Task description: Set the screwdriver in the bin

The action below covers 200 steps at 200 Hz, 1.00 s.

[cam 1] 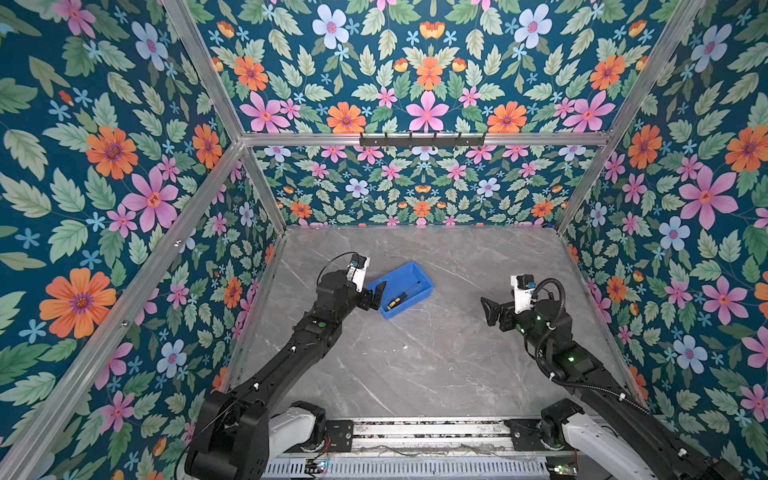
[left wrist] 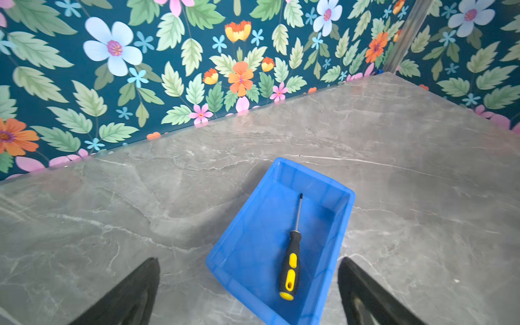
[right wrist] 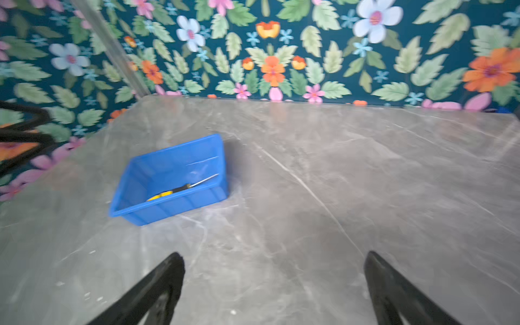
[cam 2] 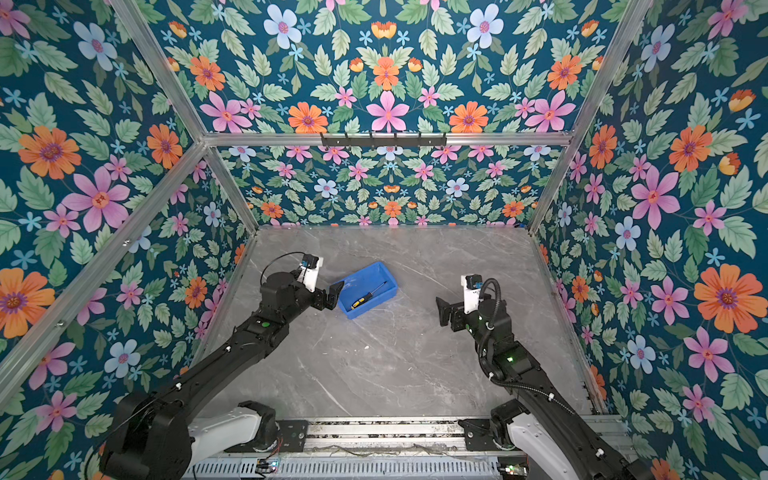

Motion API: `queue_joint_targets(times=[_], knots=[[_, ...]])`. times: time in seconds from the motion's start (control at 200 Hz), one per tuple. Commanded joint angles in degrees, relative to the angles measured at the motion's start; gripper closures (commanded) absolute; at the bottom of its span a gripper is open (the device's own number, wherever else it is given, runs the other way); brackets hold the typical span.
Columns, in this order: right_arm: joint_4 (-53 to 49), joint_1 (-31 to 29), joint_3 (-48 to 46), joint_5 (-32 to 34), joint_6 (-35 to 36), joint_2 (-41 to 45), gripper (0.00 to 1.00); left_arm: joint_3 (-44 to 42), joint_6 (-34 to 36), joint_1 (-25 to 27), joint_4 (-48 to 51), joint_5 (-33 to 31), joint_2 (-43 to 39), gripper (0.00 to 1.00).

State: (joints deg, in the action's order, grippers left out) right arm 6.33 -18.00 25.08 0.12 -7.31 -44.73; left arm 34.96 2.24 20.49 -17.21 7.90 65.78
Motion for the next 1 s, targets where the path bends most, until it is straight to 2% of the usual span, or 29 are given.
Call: queue_joint_targets(times=[0.0,0.09,0.225,0.33,0.485,0.625,0.68,0.735,0.805,0.87,0.925,0.995], knots=[[6.57,6.97,-3.83,-2.86,1.99,-0.81,0.01,-3.86,-1.62,-1.79,-9.77,-7.29,-0.06,0.01],[10.85,12.82,-6.79,-2.38,2.8,-2.88,0.01,-7.88,-0.2,-3.87,-15.25,-9.73,0.4,0.01],[17.57,19.4,-10.05,-0.06,2.5,-7.09,0.01,-13.11,3.83,-6.18,-25.33,-17.92,2.21,0.01],[23.48,23.49,-11.1,0.31,0.08,-11.03,0.01,-14.4,6.0,-8.41,-28.22,-19.12,4.43,0.01],[34.59,23.87,-11.09,2.77,-0.09,-21.79,0.01,-15.35,6.5,-11.74,-32.93,-16.17,9.83,0.01],[39.04,23.97,-8.4,-0.19,-0.76,-29.88,0.01,-14.98,2.76,-14.74,-39.45,-13.33,15.89,0.01],[40.89,23.85,-8.0,-1.1,-0.51,-33.21,0.01,-13.33,2.03,-15.63,-37.06,-12.06,17.62,0.01],[43.89,23.9,-8.07,-2.13,-0.16,-36.19,0.01,-13.62,1.47,-16.12,-39.61,-12.2,20.08,0.0],[43.47,23.38,-7.63,-2.95,0.84,-36.71,0.01,-16.07,0.57,-17.14,-47.07,-12.67,23.28,0.01],[43.57,23.37,-7.63,-3.25,0.82,-36.74,0.01,-17.08,-2.3,-18.89,-48.92,-13.63,24.87,0.0],[43.29,23.33,-7.5,-3.46,1.09,-36.83,0.01,-18.61,-2.53,-19.5,-55.93,-13.61,27.49,0.01],[43.24,23.29,-7.5,-3.4,1.14,-36.85,0.01,-18.23,-2.86,-19.52,-52.02,-13.6,26.16,0.0]])
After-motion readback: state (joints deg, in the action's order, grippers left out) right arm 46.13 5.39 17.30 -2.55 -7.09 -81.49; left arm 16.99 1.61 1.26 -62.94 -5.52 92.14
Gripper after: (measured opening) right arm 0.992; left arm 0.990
